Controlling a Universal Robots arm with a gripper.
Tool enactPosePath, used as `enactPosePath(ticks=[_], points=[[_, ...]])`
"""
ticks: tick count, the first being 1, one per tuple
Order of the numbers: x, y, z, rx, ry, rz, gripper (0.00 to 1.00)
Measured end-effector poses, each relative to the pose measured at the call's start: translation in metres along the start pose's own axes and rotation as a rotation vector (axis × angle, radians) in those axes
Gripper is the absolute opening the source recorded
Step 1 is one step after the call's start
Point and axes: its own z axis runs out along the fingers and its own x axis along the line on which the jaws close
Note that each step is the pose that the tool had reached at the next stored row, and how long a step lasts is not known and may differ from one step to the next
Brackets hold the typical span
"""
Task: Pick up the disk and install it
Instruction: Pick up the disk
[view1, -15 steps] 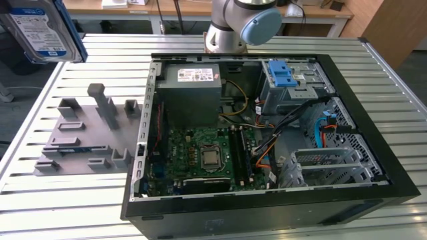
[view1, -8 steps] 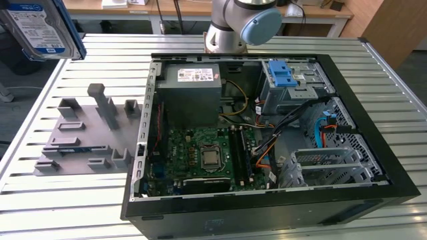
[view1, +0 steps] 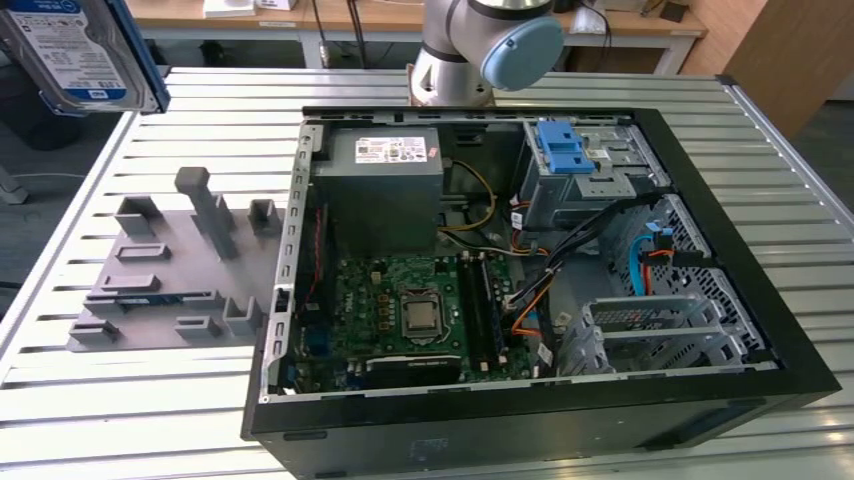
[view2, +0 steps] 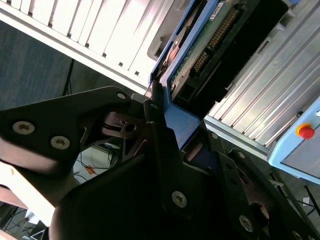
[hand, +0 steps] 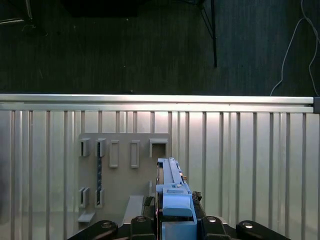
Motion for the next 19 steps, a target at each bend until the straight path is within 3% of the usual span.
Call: enactPosePath(ticks=[8, 19], points=[[-0.0002, 0.0, -0.007, 0.0006, 0.0, 0.0, 0.36], [0.0019, 0.0, -0.0076, 0.0007, 0.0, 0.0, 0.36]])
